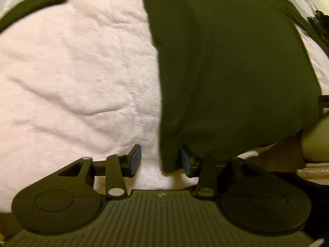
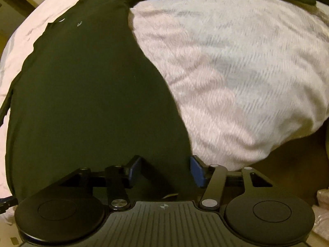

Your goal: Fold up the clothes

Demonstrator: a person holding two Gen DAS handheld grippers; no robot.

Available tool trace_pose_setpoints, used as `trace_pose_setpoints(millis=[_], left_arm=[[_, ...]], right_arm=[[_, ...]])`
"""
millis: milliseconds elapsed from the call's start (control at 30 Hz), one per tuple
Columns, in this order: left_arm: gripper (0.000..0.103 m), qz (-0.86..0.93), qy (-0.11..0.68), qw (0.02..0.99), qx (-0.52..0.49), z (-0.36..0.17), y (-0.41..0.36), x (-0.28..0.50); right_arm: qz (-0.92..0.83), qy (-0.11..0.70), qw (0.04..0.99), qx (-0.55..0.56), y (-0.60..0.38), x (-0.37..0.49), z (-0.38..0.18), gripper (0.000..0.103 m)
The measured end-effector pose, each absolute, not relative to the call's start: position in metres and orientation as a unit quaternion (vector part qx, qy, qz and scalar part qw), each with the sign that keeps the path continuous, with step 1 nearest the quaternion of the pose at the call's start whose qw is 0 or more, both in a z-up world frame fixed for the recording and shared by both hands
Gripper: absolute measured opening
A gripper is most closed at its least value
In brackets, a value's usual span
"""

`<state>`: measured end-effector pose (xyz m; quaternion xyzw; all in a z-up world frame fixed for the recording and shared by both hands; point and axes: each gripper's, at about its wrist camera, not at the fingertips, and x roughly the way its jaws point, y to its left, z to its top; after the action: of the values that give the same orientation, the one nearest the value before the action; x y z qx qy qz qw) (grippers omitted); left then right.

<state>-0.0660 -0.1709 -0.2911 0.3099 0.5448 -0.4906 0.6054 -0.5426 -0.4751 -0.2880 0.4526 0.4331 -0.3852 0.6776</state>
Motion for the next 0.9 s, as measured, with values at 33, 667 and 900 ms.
trace_pose_setpoints(millis=[33,667,900], left_arm=[[0.003,-0.5,0.546,0.595,0.312,-0.293,-0.172,-0.068],[0.0,-0.55,0.532,0.564,0.31,-0.255,-0.144,-0.073],[0.002,-0.519,0.54,0.574,0.331,-0.264,-0.161,-0.069]], right_arm=[[-0.375,0.44,0.691,0.435,-0.472,-0.542,-0.29,0.057],[-0.319,0.482,0.687,0.44,-0.485,-0.564,-0.301,0.008],[-0.338,0.543,0.67,0.378,-0.483,-0.541,-0.286,0.024]])
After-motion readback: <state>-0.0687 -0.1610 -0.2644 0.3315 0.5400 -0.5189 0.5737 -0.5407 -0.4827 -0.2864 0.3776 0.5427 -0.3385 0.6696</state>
